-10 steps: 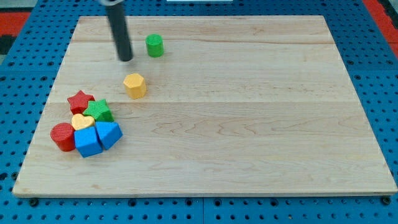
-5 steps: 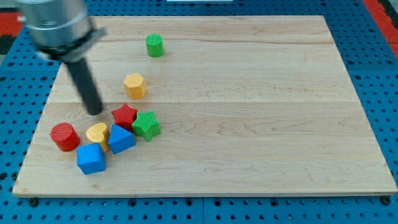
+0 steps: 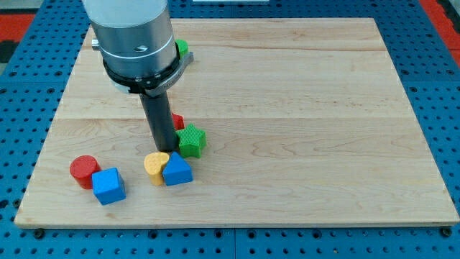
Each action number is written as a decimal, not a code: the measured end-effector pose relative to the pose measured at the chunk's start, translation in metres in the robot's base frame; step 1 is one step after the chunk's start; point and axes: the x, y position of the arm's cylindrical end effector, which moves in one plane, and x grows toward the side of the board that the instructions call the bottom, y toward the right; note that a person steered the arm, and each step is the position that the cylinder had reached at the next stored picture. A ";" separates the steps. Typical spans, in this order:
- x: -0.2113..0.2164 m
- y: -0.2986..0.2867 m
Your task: Move the red star towards the right center of the board
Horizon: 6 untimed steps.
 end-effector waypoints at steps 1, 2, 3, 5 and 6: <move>-0.008 0.000; -0.020 -0.037; -0.034 -0.069; -0.088 -0.040; -0.094 -0.027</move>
